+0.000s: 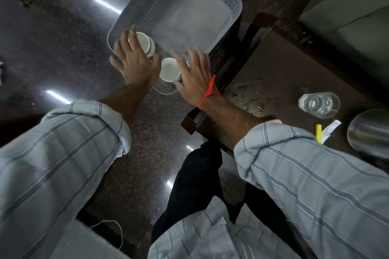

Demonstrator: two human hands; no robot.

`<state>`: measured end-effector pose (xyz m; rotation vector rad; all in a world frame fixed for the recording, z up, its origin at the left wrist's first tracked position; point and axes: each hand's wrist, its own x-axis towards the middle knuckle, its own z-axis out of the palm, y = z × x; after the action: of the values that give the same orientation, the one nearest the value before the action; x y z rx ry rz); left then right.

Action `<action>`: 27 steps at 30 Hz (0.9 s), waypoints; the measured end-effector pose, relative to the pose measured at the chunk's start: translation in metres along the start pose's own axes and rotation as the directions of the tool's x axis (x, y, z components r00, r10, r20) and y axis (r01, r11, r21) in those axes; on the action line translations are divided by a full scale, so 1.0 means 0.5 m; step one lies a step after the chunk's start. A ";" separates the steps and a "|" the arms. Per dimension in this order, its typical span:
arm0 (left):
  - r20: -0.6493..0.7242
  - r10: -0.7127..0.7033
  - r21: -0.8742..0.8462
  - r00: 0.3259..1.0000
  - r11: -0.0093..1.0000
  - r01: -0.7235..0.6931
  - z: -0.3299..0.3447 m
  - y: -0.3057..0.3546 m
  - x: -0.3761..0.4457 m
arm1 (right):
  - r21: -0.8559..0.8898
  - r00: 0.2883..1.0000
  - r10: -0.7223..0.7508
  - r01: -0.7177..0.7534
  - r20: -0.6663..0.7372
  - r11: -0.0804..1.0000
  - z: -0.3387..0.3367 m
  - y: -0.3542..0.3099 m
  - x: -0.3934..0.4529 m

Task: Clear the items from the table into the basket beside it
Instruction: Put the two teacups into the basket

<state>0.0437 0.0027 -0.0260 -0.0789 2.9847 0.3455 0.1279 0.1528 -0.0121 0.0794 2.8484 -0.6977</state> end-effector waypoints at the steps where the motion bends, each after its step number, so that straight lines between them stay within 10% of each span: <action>1: -0.022 0.051 0.003 0.998 0.999 -0.051 -0.007 0.013 -0.018 | 0.049 0.998 0.003 0.000 -0.062 0.999 -0.012 0.010 -0.018; 5: -0.035 0.309 0.048 0.950 0.950 -0.308 -0.011 0.072 -0.109 | 0.169 0.967 0.086 -0.046 -0.241 0.985 -0.048 0.069 -0.114; 11: 0.018 0.779 0.005 0.627 0.627 -0.779 0.035 0.177 -0.321 | 0.198 0.890 0.342 -0.293 -0.300 0.935 -0.053 0.209 -0.332; 18: 0.404 0.532 0.051 0.745 0.799 -0.599 0.095 0.285 -0.562 | 0.228 0.801 0.558 -0.515 -0.214 0.826 -0.054 0.359 -0.639; 27: 0.687 0.292 0.229 0.665 0.782 -0.580 0.184 0.307 -0.649 | 0.343 0.790 0.600 -0.601 0.124 0.722 -0.020 0.513 -0.780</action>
<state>0.3662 0.1849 -0.0345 0.7036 2.2843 -0.2356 0.5329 0.3838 -0.0360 1.0122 2.3958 -1.0371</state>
